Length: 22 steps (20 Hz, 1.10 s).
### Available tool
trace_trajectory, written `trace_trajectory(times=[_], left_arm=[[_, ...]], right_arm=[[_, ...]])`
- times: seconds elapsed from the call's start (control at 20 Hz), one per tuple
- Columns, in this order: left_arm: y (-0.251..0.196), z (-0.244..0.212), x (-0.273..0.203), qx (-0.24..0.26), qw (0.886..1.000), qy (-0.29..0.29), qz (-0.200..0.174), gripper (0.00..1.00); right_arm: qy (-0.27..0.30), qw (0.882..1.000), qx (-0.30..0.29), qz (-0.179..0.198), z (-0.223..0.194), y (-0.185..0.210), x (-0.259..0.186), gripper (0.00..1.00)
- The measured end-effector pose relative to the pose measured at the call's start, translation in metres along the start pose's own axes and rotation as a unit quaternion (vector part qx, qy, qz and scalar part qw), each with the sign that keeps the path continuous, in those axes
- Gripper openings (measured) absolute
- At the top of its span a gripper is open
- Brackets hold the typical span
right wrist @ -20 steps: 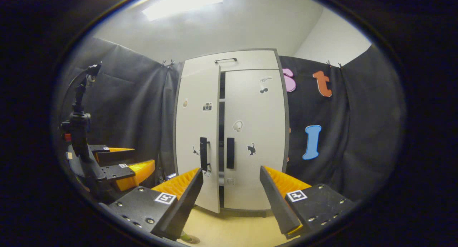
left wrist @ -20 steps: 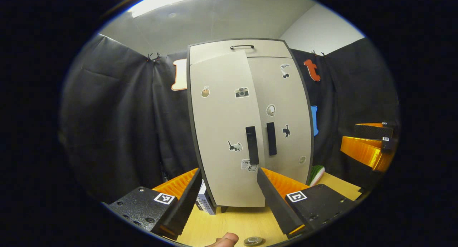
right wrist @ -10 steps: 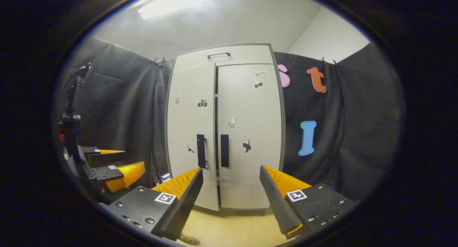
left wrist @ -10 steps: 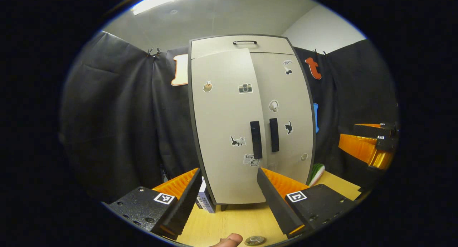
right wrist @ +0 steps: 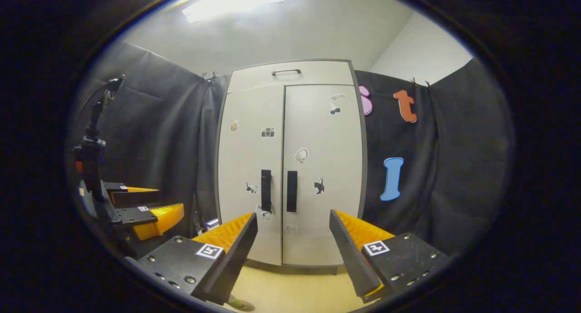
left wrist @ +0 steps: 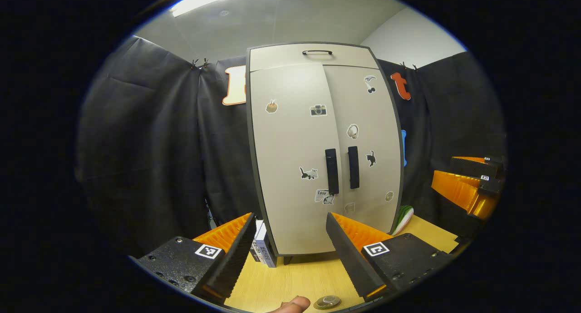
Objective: Grasp the bottle in the cabinet with the left hand and place it on the coaster, then close the right door with the right hand and the left door with the left hand.
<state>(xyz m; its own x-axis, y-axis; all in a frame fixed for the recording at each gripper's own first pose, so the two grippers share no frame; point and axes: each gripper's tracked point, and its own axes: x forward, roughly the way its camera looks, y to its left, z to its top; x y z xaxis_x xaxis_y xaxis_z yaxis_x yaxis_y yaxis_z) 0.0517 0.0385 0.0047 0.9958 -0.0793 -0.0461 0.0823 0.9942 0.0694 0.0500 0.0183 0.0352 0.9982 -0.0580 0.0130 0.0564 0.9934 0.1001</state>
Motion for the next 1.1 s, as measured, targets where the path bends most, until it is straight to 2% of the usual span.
trace_trajectory(times=[0.15,0.2,0.25,0.45,0.5,0.55,0.7,0.75,0.8,0.85,0.9,0.95,1.05,1.1], left_arm=[[0.001,0.0,-0.005,-0.007,1.0,-0.001,-0.002,0.98],[-0.001,0.0,-0.005,-0.007,1.0,-0.002,-0.004,0.98],[-0.001,0.0,-0.005,-0.006,1.0,-0.003,-0.002,0.98],[-0.008,0.002,-0.004,-0.003,1.0,-0.004,-0.007,1.0],[-0.009,0.004,-0.004,-0.005,1.0,-0.01,-0.009,0.98],[-0.01,0.007,-0.003,-0.006,1.0,-0.013,-0.009,0.98],[-0.01,0.013,-0.002,-0.008,1.0,-0.024,0.0,0.98],[-0.011,0.013,0.0,-0.01,1.0,-0.026,0.002,0.98],[-0.011,0.014,0.001,-0.011,1.0,-0.029,0.003,0.98],[-0.014,0.014,0.003,-0.011,0.999,-0.03,0.0,0.98],[-0.017,0.013,0.004,-0.012,0.999,-0.031,-0.003,0.98],[-0.019,0.013,0.007,-0.013,0.999,-0.031,-0.005,0.98],[-0.02,0.014,0.011,-0.02,0.999,-0.031,-0.003,0.98],[-0.024,0.013,0.013,-0.022,0.999,-0.028,-0.009,0.98]], right_arm=[[0.007,1.0,0.004,0.0,0.0,0.002,-0.003,0.92],[0.007,1.0,0.003,-0.001,0.0,0.002,-0.004,0.96],[0.005,1.0,0.002,-0.003,0.002,0.002,-0.005,0.92],[0.001,1.0,-0.006,-0.014,0.003,-0.006,-0.008,0.92],[0.001,1.0,-0.007,-0.015,0.003,-0.007,-0.007,0.96],[-0.001,1.0,-0.01,-0.016,0.003,-0.009,-0.007,0.92],[-0.006,0.999,-0.023,-0.028,0.006,-0.022,-0.004,0.92],[-0.008,0.999,-0.024,-0.033,0.007,-0.026,-0.002,0.96],[-0.012,0.999,-0.027,-0.037,0.008,-0.03,-0.001,0.92],[-0.015,0.999,-0.027,-0.042,0.009,-0.034,0.001,0.96],[-0.016,0.998,-0.026,-0.047,0.01,-0.038,0.001,0.92],[-0.019,0.998,-0.027,-0.052,0.012,-0.042,0.002,0.96],[-0.019,0.998,-0.024,-0.063,0.013,-0.049,0.001,0.96],[-0.017,0.997,-0.022,-0.066,0.013,-0.05,0.0,0.92]])
